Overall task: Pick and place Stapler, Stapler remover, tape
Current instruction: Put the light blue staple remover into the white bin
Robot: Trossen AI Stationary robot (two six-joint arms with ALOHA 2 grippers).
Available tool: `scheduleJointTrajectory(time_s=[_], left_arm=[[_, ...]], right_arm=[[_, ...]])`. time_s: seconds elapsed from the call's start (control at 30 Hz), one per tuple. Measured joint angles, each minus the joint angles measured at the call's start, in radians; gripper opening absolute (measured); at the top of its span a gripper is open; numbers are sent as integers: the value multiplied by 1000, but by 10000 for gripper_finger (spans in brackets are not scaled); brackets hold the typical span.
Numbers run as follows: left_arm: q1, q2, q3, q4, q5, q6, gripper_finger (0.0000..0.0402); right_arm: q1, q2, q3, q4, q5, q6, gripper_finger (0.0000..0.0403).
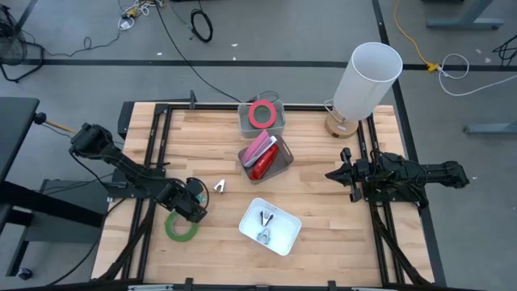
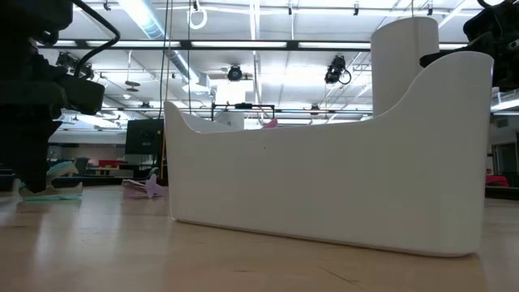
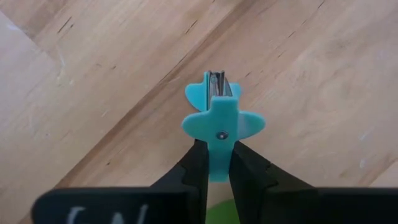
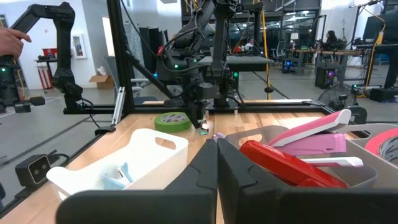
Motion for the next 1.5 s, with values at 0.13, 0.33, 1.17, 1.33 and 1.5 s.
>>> scheduleJointTrajectory(time_s=[0.13, 0.33, 1.17, 1.33, 1.5], left_arm=[[0, 0, 4, -3, 1, 3, 54], [3, 0, 53, -14, 2, 113, 47], [221, 0, 404, -54, 49, 743, 46], [264, 0, 447, -53, 97, 873, 52], [306, 0, 456, -37, 182, 963, 46]], right_arm=[[0, 0, 0, 0, 0, 0, 2], [0, 0, 0, 0, 0, 0, 2], [0, 0, 0, 0, 0, 0, 2], [0, 0, 0, 0, 0, 0, 2], [0, 0, 0, 0, 0, 0, 2]])
